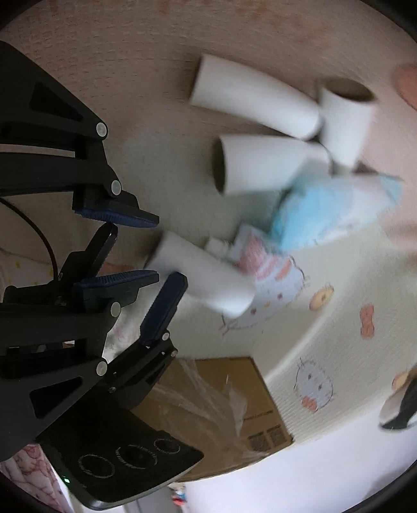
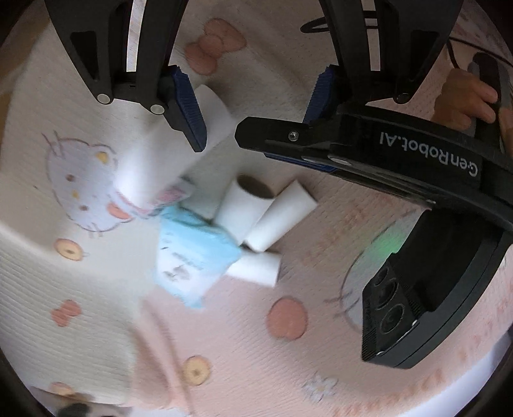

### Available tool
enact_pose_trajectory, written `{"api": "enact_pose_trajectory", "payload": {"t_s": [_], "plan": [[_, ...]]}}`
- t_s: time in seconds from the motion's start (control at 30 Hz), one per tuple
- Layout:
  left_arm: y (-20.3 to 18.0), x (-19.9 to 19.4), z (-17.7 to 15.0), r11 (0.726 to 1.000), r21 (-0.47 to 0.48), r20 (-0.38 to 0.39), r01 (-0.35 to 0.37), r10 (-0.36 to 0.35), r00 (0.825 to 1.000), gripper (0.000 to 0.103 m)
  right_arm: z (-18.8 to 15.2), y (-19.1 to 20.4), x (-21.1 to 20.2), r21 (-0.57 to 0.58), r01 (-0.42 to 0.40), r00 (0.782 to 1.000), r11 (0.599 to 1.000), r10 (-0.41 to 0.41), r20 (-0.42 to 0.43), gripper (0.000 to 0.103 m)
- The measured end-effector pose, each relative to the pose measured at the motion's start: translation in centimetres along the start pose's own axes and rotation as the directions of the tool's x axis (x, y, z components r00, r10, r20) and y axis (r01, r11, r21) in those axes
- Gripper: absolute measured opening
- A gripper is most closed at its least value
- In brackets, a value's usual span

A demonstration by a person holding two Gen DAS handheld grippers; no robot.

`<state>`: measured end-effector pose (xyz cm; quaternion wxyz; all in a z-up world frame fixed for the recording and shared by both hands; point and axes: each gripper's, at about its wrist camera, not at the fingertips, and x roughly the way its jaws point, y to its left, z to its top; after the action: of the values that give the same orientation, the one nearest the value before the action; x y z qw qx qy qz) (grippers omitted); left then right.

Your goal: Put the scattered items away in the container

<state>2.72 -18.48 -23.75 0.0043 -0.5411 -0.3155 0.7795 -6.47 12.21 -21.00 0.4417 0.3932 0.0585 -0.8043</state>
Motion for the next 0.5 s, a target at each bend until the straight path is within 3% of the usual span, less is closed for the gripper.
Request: {"api": "enact_pose_trajectory", "payload": {"t_s": [0.1,0.3,0.5], "plan": [[0.7,0.5,0.0,0.998,-0.037,-0.017,0.047,-0.047,0.999,0.029,-0.1,0.1,-0.1,-0.007,0.014,1.000,1.000,-0.014,-0.007,0.059],[0.1,-0.4,0.4,0.998,-0.001,0.025,0.069,-0.069,0.997,0.030,-0.4,-2.0,-1.3,0.103,0.045,0.999,0.994,-0.045,-0.006,0.059],[0.1,-0.7,2.0,0.996,0.014,0.075,0.086,-0.087,0.993,0.045,-0.7,-4.6,-1.6,0.210,0.113,0.994,0.971,-0.108,-0.031,0.059]]}}
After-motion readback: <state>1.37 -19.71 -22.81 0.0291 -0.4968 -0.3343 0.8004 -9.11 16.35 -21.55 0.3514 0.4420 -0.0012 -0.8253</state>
